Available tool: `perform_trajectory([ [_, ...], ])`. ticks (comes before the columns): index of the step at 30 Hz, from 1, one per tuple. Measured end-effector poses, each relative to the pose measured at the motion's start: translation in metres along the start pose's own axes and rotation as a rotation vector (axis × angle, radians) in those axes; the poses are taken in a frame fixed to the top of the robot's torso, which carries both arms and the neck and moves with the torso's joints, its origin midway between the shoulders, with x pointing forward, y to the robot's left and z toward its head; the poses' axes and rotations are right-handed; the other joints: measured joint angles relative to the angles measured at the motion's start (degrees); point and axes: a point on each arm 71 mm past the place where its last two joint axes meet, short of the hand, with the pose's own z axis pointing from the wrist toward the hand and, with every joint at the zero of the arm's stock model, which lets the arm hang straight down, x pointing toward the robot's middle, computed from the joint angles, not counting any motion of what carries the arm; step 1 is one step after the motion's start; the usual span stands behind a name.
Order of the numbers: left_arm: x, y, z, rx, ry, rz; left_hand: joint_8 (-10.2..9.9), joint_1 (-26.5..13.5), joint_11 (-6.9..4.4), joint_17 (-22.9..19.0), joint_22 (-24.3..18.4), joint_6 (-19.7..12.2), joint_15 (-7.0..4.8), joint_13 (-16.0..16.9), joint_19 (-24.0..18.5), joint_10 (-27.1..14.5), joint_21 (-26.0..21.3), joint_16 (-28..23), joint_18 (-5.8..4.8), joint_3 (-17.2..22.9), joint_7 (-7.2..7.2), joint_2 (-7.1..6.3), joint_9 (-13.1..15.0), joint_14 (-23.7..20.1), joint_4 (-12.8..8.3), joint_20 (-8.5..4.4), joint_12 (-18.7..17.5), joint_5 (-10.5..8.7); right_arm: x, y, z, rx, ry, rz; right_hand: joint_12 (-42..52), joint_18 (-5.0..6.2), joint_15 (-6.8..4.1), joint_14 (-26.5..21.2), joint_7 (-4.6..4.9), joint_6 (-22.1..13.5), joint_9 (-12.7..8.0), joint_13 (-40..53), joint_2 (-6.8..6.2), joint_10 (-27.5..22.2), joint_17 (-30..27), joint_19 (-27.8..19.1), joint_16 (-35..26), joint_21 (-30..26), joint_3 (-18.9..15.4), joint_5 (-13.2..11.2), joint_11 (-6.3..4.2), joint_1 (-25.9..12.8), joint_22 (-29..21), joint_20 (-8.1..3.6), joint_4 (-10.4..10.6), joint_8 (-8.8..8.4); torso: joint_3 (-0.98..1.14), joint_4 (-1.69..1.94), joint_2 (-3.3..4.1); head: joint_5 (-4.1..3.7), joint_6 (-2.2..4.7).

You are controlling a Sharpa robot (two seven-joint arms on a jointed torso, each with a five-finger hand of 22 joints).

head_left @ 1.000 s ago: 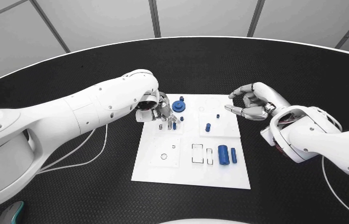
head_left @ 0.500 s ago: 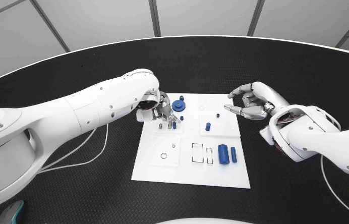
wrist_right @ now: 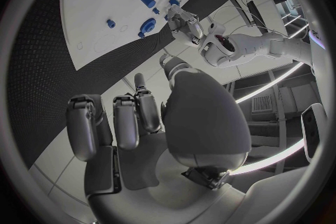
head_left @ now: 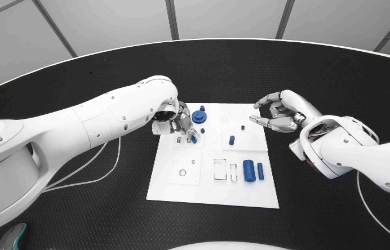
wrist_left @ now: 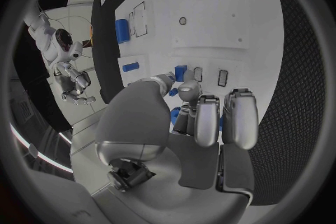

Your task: Assemble the parts on the task board

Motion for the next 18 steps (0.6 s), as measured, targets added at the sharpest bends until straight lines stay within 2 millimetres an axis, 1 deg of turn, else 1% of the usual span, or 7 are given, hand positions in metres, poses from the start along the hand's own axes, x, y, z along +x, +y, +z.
perform_trajectory([
  [2,0.0,0.0,0.0,0.0,0.003,0.002,-0.1,0.2,-0.08,0.0,0.0,-0.3,-0.21,-0.2,0.0,-0.1,0.0,0.0,0.0,3.3,0.04,-0.66,0.3,0.2,-1.1,0.0,-0.1,-0.08,0.0,0.0,0.0,0.0,0.0,0.0,0.0,0.0,0.0,0.0,-0.04,0.0,0.0,0.0,0.2,0.0,0.0,0.0,0.0,0.0,0.0,0.0,0.0,0.2,0.0,0.0,0.0,0.0,-0.02,0.01,0.0,-0.01,-0.03],
  [4,0.001,0.0,0.0,0.001,0.006,0.004,-0.4,0.5,0.02,0.0,0.0,-0.6,-0.21,-0.4,0.0,-0.4,0.0,0.0,0.0,6.3,0.02,-0.94,0.7,0.2,-2.3,0.0,-0.2,-0.27,0.0,0.0,0.0,0.0,0.0,0.0,0.0,0.0,0.0,0.0,-0.04,0.0,0.0,0.0,0.2,0.0,0.0,0.0,0.0,0.0,0.0,0.0,0.0,0.2,0.0,0.0,0.0,0.0,-0.04,0.02,0.0,-0.02,-0.04],
  [7,0.001,0.001,0.0,0.001,0.009,0.004,-0.1,1.1,0.12,0.0,0.0,-1.6,-0.21,-1.1,0.0,-0.5,0.0,0.0,0.0,7.6,0.34,-1.47,1.6,0.2,-1.8,0.0,-0.9,0.05,0.0,0.0,0.0,0.0,-0.001,0.0,0.0,0.0,0.0,0.0,-0.04,0.0,0.0,0.0,0.2,0.0,0.0,0.0,0.0,0.0,0.0,0.0,0.0,0.2,0.0,0.0,0.0,0.0,-0.06,0.02,-0.01,-0.02,-0.05],
  [8,0.001,0.001,0.0,0.002,0.009,0.002,0.1,1.1,0.31,0.0,0.0,-1.9,-0.21,-1.3,0.0,-0.7,0.0,-0.2,0.0,8.4,0.63,-1.49,2.1,0.2,-1.7,0.0,-1.1,0.05,0.0,0.0,0.0,0.0,-0.001,0.0,0.0,0.0,0.0,0.0,-0.04,0.0,0.0,0.0,0.2,0.0,0.0,0.0,0.0,0.0,0.0,0.0,0.0,0.2,0.0,0.0,0.0,0.0,-0.07,0.02,-0.01,-0.02,-0.05],
  [11,0.001,0.003,-0.001,0.005,0.009,-0.009,0.4,1.1,0.32,0.0,0.0,-2.1,-0.2,-1.7,0.0,-0.7,0.0,-0.2,0.0,9.1,0.72,-1.5,3.1,0.2,-1.1,0.0,-1.1,0.05,0.0,0.0,0.001,0.0,-0.001,0.0,0.0,0.0,0.0,0.0,-0.04,0.0,0.0,0.0,0.2,0.0,0.0,0.0,0.0,0.0,0.0,0.0,0.0,0.2,0.0,0.0,0.0,0.0,-0.07,0.02,-0.01,0.02,-0.05],
  [15,0.001,0.007,-0.002,0.017,0.011,-0.052,0.5,0.5,0.32,0.0,0.0,-2.1,-0.21,-2.0,0.0,-0.7,0.0,-0.2,0.0,9.2,0.73,-1.51,3.7,0.2,-1.1,0.0,-1.2,0.05,0.0,0.0,0.001,0.0,-0.002,0.0,0.0,0.0,0.0,0.0,-0.04,0.0,0.0,0.0,0.2,0.0,0.0,0.0,0.0,0.0,-0.2,0.0,0.0,0.2,0.0,0.0,0.2,0.0,-0.07,0.04,-0.03,0.13,-0.17],
  [18,0.001,0.011,-0.003,0.033,0.015,-0.098,0.7,0.3,0.33,0.0,0.0,-2.1,-0.2,-2.0,0.0,-0.7,0.0,-0.2,0.0,9.8,0.74,-1.7,3.9,0.2,-1.5,0.0,-1.4,0.05,0.0,-0.001,0.001,0.001,-0.003,-0.001,0.0,0.0,0.0,0.0,-0.04,0.0,0.0,0.0,0.2,0.0,0.0,0.0,0.0,0.0,-0.2,0.0,0.0,0.2,0.0,0.0,0.2,0.0,-0.07,0.05,-0.05,0.14,-0.18],
])
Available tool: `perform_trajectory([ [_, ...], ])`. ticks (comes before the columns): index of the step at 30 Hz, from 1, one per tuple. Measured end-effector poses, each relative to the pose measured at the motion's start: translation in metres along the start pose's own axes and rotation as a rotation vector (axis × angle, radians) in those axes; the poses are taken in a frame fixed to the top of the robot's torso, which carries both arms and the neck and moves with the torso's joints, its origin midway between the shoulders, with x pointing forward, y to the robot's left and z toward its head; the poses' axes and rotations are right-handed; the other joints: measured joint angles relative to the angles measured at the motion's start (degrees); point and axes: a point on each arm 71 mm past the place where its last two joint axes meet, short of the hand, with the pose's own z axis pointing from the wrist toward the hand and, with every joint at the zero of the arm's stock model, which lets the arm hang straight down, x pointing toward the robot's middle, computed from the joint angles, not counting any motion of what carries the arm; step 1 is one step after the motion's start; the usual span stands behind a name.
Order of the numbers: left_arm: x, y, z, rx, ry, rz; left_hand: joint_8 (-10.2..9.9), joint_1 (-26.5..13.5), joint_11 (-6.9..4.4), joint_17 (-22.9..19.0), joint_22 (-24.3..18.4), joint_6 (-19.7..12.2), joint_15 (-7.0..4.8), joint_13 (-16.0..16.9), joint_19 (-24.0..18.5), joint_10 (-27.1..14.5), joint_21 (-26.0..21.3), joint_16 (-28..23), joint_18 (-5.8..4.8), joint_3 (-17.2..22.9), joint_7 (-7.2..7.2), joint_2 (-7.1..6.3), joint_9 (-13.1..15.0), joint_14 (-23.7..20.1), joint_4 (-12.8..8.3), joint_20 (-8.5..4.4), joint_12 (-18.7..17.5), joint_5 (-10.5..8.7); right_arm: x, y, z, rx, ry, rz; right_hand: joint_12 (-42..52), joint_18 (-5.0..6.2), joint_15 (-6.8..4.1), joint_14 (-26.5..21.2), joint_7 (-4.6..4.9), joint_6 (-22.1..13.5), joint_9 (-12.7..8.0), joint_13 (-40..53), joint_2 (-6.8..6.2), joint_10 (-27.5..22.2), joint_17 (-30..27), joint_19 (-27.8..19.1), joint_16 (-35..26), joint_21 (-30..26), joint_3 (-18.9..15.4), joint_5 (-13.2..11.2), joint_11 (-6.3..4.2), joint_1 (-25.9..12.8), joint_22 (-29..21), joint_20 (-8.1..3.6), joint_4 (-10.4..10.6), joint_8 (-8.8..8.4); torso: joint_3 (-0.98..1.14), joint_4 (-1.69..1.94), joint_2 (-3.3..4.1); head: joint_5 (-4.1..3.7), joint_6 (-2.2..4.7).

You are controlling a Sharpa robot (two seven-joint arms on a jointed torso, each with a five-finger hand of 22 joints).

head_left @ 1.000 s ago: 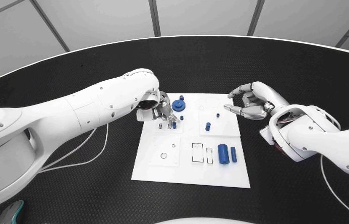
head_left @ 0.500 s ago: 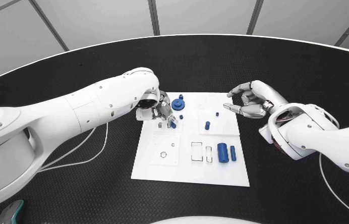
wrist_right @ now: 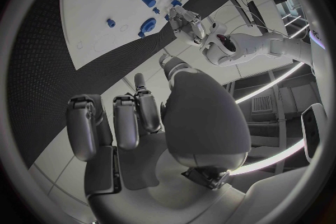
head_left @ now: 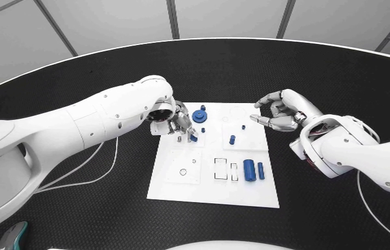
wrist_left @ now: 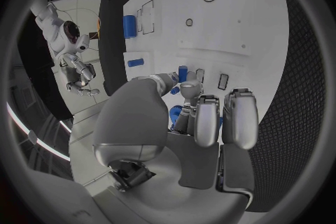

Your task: Assemble the parts on the task board

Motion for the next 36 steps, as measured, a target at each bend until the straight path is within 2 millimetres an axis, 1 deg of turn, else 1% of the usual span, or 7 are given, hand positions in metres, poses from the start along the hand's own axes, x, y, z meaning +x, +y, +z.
perform_trajectory([
  [8,-0.003,0.008,-0.004,0.034,-0.033,-0.091,0.4,-1.1,0.33,0.0,0.0,0.2,0.0,0.5,0.0,0.3,0.0,0.0,0.0,0.9,0.23,-0.57,0.5,0.0,-0.4,0.0,0.1,0.26,-0.001,-0.001,0.001,-0.001,-0.006,0.0,0.0,0.0,0.0,0.0,0.0,0.0,0.0,0.0,0.0,0.0,0.0,0.0,0.0,-0.4,0.0,0.3,0.0,0.0,0.0,0.0,0.0,0.0,0.0,0.07,-0.05,0.15,-0.26],
  [9,-0.003,0.009,-0.005,0.036,-0.041,-0.093,0.5,-1.5,0.17,0.0,0.0,0.2,0.0,0.6,0.0,0.7,0.0,0.0,0.0,1.7,0.21,-0.9,0.8,0.0,-1.0,0.0,0.5,0.69,-0.001,-0.001,0.001,-0.002,-0.007,0.0,0.0,0.0,0.0,0.0,0.0,0.0,0.0,0.0,0.0,0.0,0.0,0.0,0.0,-0.4,0.0,0.3,0.0,0.0,0.0,0.0,0.0,0.0,0.0,0.08,-0.05,0.16,-0.26],
  [13,-0.005,0.011,-0.008,0.045,-0.088,-0.082,0.8,-2.2,0.02,0.0,0.0,0.6,0.0,0.8,0.0,1.1,0.0,0.0,0.0,2.0,-0.03,-1.2,1.3,0.0,-0.9,0.0,0.7,1.85,-0.001,-0.001,0.001,-0.002,-0.008,0.0,0.0,0.0,0.0,0.0,0.0,0.0,0.0,0.0,0.0,0.0,0.0,0.0,0.0,-0.4,0.0,0.3,0.0,0.0,0.0,0.0,0.0,0.0,0.0,0.07,-0.01,0.26,-0.26],
  [16,-0.005,0.013,-0.011,0.053,-0.124,-0.062,1.0,-3.1,-0.05,0.0,0.0,1.0,0.0,1.0,0.0,1.5,0.0,0.0,0.0,3.1,-0.1,-2.06,1.6,0.0,-2.0,0.0,0.9,3.83,0.0,0.0,0.001,-0.005,-0.007,0.001,0.0,0.0,0.0,0.0,0.0,0.0,0.0,0.0,0.0,0.0,0.0,0.0,0.0,-0.4,0.0,0.3,0.0,0.0,0.0,0.0,0.0,0.0,0.02,0.03,0.04,0.43,-0.3],
  [20,-0.004,0.018,-0.013,0.053,-0.157,-0.041,1.3,-3.8,-0.2,0.0,0.0,1.3,0.0,1.1,0.0,2.0,0.0,0.0,0.0,3.2,-0.19,-2.23,1.8,0.0,-2.1,0.0,1.0,5.78,0.0,0.002,0.0,-0.009,-0.004,0.003,0.0,0.0,0.0,0.0,0.0,0.0,0.0,0.0,0.0,0.0,0.0,0.0,0.0,-0.4,0.0,0.3,0.0,0.0,0.0,0.0,0.0,0.0,0.07,-0.01,0.12,0.61,-0.3],
  [29,-0.002,0.025,-0.014,0.04,-0.188,-0.004,1.3,-4.4,-0.42,0.0,0.0,1.8,0.01,1.1,0.0,2.3,0.0,0.0,0.0,3.2,-0.51,-2.82,2.0,0.0,-2.2,0.0,1.0,7.8,0.0,0.0,0.0,-0.006,-0.007,0.001,0.0,0.0,0.0,0.0,0.0,0.0,0.0,0.0,0.0,0.0,0.0,0.0,0.0,-0.4,0.0,0.3,0.0,0.0,0.0,0.0,0.0,0.0,-0.01,0.07,0.06,0.57,-0.76],
  [36,0.001,0.022,-0.012,0.035,-0.184,0.013,1.3,-5.1,-0.54,0.0,0.0,2.2,0.01,1.1,0.2,2.8,0.0,0.0,0.0,3.1,-0.52,-3.06,2.1,0.0,-2.3,-0.2,1.0,10.21,0.0,0.001,0.001,-0.008,-0.007,0.001,0.0,0.0,0.0,0.0,0.0,0.0,0.0,0.0,0.0,0.0,0.0,0.0,0.0,-0.3,0.0,0.3,0.0,0.0,0.0,0.0,0.0,0.0,-0.01,-0.06,0.09,0.6,-0.87],
])
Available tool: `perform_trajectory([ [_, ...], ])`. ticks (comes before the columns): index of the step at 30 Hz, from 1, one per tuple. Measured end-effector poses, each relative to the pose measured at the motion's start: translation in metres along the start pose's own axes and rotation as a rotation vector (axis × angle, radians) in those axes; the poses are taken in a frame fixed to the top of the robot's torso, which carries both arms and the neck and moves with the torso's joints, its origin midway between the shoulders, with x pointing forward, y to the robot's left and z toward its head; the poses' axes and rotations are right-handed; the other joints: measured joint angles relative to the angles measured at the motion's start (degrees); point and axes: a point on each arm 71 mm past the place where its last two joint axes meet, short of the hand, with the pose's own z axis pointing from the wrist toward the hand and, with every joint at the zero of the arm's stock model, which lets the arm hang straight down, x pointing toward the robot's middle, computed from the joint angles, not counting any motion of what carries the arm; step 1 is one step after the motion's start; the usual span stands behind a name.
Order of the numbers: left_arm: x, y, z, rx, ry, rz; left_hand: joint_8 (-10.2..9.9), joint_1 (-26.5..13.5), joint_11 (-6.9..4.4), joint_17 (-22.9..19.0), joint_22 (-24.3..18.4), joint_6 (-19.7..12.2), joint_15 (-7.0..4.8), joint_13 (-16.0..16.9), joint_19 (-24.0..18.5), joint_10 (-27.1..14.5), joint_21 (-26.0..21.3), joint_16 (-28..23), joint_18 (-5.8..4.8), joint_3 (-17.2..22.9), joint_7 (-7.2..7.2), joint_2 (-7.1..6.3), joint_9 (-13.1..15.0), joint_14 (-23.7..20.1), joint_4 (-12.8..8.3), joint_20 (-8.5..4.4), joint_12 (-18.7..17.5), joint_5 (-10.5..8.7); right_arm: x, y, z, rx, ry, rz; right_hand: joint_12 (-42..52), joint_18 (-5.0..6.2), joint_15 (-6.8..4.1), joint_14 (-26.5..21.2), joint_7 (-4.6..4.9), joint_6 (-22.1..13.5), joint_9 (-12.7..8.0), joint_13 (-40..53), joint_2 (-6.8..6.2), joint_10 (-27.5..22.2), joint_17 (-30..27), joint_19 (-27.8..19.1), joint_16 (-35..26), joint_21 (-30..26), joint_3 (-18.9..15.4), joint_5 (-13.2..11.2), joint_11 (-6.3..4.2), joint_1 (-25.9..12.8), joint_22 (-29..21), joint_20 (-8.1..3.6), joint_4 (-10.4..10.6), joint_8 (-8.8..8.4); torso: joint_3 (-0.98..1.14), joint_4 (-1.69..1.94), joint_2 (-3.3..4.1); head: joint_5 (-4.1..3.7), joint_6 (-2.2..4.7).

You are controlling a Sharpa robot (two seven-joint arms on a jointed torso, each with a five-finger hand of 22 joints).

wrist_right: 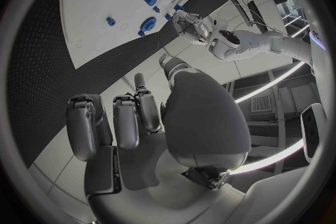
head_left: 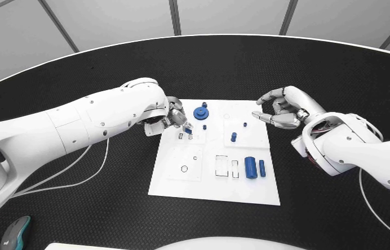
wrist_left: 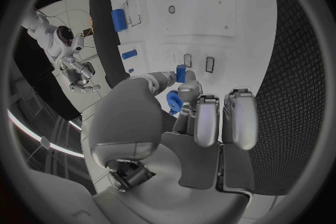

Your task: Assemble the parts on the task board

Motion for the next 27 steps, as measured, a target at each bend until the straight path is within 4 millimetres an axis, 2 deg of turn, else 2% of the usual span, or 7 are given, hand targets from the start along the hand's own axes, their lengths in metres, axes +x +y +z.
perform_trajectory([
  [8,0.0039,-0.0022,0.0032,-0.003,0.004,0.004,0.0,-0.3,0.01,0.0,0.0,0.0,0.0,0.0,0.0,0.0,0.0,0.0,0.0,0.4,0.0,-0.29,0.0,0.0,-0.4,0.0,0.0,0.42,0.0002,0.0003,-0.0001,-0.001,0.001,0.0,0.0,0.0,0.0,0.0,0.0,0.0,-0.1,0.0,0.0,0.0,0.0,0.0,0.0,0.0,0.0,0.2,0.0,0.0,0.0,0.0,0.0,0.0,0.02,0.02,0.08,-0.12,-0.14],
  [12,0.0052,-0.0033,0.004,-0.004,-0.009,0.027,0.0,-0.5,0.01,0.0,0.0,0.5,0.0,0.0,0.0,0.0,0.0,0.0,0.0,0.2,-0.08,-0.54,0.0,0.0,-0.6,0.0,0.0,1.74,0.0004,0.0007,-0.0001,-0.002,0.002,0.001,0.0,0.0,0.0,0.0,0.0,0.0,-0.1,0.0,0.0,0.0,0.0,0.0,0.0,0.0,0.0,0.2,0.0,0.0,0.0,0.0,0.0,0.0,0.03,0.05,0.1,-0.15,-0.27],
  [18,0.0064,-0.0043,0.0048,-0.005,-0.017,0.047,-0.1,-0.9,0.01,0.0,0.0,0.5,0.0,0.0,0.0,0.0,0.0,0.0,0.0,0.7,-0.08,-0.75,0.1,0.0,-1.0,0.0,0.0,1.83,0.0007,0.0011,-0.0001,-0.003,0.003,0.001,0.0,0.0,0.0,0.0,0.0,0.0,-0.1,0.0,0.0,0.0,0.0,0.0,0.0,0.0,0.0,0.2,0.0,0.0,0.0,0.0,0.0,0.0,0.03,0.04,0.11,-0.18,-0.43],
  [21,0.0067,-0.0043,0.0051,-0.005,-0.017,0.052,-0.2,-0.9,-0.2,0.0,0.0,0.5,0.0,0.0,0.0,0.2,0.0,0.0,0.0,0.5,-0.08,-0.75,0.2,0.0,-1.2,0.0,0.0,2.72,0.0007,0.0011,-0.0001,-0.003,0.003,0.001,0.0,0.0,0.0,0.0,0.0,0.0,-0.1,0.0,0.0,0.0,0.0,0.0,0.0,0.0,0.0,0.2,0.0,0.0,0.0,0.0,0.0,0.0,0.03,0.02,0.11,-0.04,-0.46],
  [27,0.0076,-0.005,0.0057,-0.008,-0.012,0.059,-0.2,-0.9,-0.21,0.0,0.0,0.5,0.0,0.0,0.0,0.2,0.0,0.0,0.0,0.5,-0.08,-0.75,0.2,0.0,-1.2,0.0,0.0,3.11,0.0007,0.0012,-0.0002,-0.004,0.004,0.001,0.0,0.0,0.0,0.0,0.0,0.0,-0.1,0.0,0.0,0.0,0.0,0.0,0.0,0.0,0.0,0.2,0.0,0.0,0.0,0.0,0.0,0.0,0.03,0.02,0.09,0.0,-0.59],
])
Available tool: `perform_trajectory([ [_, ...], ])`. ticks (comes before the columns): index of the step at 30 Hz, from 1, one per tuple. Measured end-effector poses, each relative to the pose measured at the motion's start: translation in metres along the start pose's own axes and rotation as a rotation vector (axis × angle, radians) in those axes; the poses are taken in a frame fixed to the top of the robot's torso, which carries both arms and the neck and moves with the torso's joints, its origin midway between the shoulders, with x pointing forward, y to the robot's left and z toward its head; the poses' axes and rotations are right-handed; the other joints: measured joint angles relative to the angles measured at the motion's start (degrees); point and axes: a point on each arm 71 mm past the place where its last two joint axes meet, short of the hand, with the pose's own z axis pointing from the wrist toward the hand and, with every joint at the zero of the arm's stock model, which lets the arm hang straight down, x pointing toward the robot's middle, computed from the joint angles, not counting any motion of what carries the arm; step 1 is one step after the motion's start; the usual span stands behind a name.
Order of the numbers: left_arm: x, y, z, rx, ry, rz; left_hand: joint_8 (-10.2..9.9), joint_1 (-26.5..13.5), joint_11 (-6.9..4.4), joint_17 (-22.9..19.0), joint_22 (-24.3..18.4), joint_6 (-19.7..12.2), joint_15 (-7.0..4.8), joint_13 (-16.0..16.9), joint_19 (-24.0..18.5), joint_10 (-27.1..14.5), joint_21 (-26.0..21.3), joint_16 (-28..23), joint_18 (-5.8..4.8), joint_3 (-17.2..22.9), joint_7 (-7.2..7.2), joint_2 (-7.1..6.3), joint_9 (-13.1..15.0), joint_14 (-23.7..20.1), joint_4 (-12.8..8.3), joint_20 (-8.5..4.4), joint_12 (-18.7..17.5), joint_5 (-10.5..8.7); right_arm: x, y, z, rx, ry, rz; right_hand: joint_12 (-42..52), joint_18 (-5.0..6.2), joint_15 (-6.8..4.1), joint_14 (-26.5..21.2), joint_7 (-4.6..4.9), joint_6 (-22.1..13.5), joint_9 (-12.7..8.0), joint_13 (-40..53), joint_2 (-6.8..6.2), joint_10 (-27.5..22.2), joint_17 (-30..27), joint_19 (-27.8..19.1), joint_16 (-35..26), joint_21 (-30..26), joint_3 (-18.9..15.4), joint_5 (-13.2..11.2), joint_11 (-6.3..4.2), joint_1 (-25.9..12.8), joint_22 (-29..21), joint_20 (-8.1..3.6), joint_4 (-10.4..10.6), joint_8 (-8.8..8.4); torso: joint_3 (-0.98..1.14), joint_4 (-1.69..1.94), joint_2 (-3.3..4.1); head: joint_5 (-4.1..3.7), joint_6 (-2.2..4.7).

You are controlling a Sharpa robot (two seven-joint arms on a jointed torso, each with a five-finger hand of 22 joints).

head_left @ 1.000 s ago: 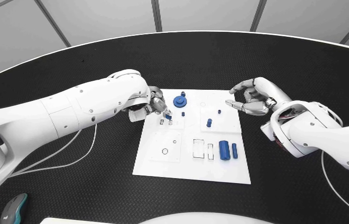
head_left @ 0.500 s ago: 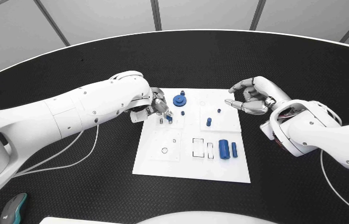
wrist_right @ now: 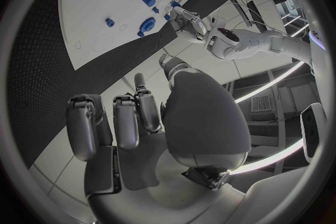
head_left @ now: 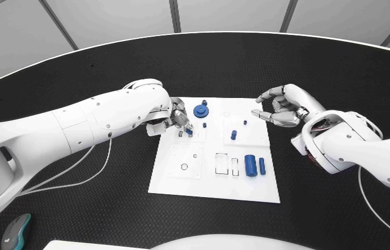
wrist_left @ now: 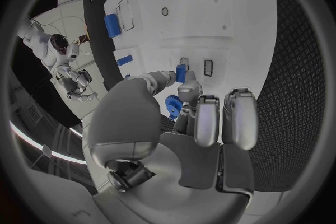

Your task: Assemble the parts on the task board

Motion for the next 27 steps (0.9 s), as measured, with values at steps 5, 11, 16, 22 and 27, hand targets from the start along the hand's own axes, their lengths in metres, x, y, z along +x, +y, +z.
perform_trajectory([
  [5,0.0008,-0.0001,0.0007,-0.006,0.006,0.005,0.0,0.0,0.01,0.0,0.0,0.0,0.0,-0.1,0.2,0.0,0.0,0.0,0.0,0.0,0.0,0.0,0.0,0.0,0.0,-0.18,0.0,0.01,0.0,0.0001,-0.0001,0.0,0.0,0.0,0.0,0.0,0.0,0.0,0.0,0.0,0.0,0.0,0.0,0.0,0.0,0.0,0.0,0.0,0.0,0.0,0.0,0.0,0.0,0.0,0.0,0.0,-0.01,0.0,-0.02,-0.08,-0.18],
  [11,0.0021,0.0,0.0014,-0.012,0.019,0.013,-0.2,0.0,0.1,0.0,0.0,0.1,0.0,-0.1,0.2,0.1,0.0,0.0,0.0,0.0,-0.11,0.0,0.0,0.0,0.0,-0.19,0.0,0.31,0.0001,0.0002,-0.0001,-0.001,0.001,0.0,0.0,0.0,0.0,0.0,0.0,0.0,0.0,0.0,0.0,0.0,0.0,0.0,0.0,0.0,0.0,0.0,0.0,0.0,0.0,0.0,0.0,0.0,-0.01,0.0,-0.05,-0.12,-0.28],
  [16,0.0034,-0.0006,0.0016,-0.013,0.03,0.022,-0.2,0.0,0.11,0.0,0.0,0.2,0.0,-0.1,0.2,0.1,0.0,0.0,0.0,-0.2,-0.21,-0.04,0.0,0.0,-0.2,-0.19,0.0,0.33,0.0002,0.0002,0.0,-0.001,0.001,0.0,0.0,0.0,0.0,0.0,0.0,0.0,0.0,0.0,0.0,0.0,0.0,0.0,0.0,0.0,0.0,0.0,0.0,0.0,0.0,0.0,0.0,0.0,-0.01,-0.01,-0.06,-0.13,-0.37],
  [22,0.0042,-0.0009,0.0017,-0.014,0.036,0.026,-0.2,-0.4,0.11,0.0,0.0,0.2,0.0,-0.1,0.2,0.1,0.0,0.0,0.0,0.2,-0.2,-0.13,0.2,0.0,-0.6,-0.19,0.0,0.43,0.0003,0.0003,0.0,-0.001,0.002,0.0,0.0,0.0,0.0,0.0,0.0,0.0,0.0,0.0,0.0,0.0,0.0,0.0,0.0,0.0,0.0,0.0,0.0,0.0,0.0,0.0,0.0,0.0,0.01,0.0,-0.07,-0.15,-0.49],
  [27,0.004,-0.0002,0.0019,-0.017,0.036,0.025,-0.4,-0.4,0.12,0.0,0.0,0.2,0.0,-0.1,0.2,0.1,0.0,0.0,0.0,0.2,-0.2,-0.07,0.1,0.0,-0.6,-0.18,0.0,0.42,0.0004,0.0004,0.0001,-0.001,0.002,0.0,0.0,0.0,0.0,0.0,0.0,0.0,0.0,0.0,0.0,0.0,0.0,0.0,0.0,0.0,0.0,0.0,0.0,0.0,0.0,0.0,0.0,0.0,0.01,0.0,-0.12,-0.11,-0.58],
])
